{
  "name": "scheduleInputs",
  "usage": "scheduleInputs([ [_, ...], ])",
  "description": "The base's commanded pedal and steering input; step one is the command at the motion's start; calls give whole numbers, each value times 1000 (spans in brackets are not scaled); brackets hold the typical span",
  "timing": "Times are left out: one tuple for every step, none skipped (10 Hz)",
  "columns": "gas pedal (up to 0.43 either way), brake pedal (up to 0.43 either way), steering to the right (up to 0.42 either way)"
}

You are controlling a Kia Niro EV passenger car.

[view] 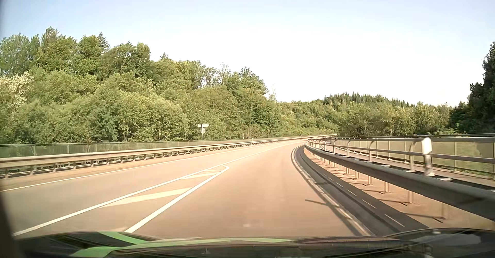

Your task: Follow the waypoints while adhering to traffic rules and regulations

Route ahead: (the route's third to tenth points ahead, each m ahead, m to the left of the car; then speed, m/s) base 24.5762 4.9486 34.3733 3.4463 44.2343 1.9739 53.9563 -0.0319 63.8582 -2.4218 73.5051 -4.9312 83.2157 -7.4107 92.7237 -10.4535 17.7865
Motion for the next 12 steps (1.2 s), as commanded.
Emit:
scheduleInputs([
  [169,0,11],
  [169,0,12],
  [169,0,12],
  [169,0,12],
  [169,0,12],
  [157,0,13],
  [157,0,15],
  [130,0,17],
  [130,0,19],
  [130,0,19],
  [130,0,19],
  [138,0,17],
])
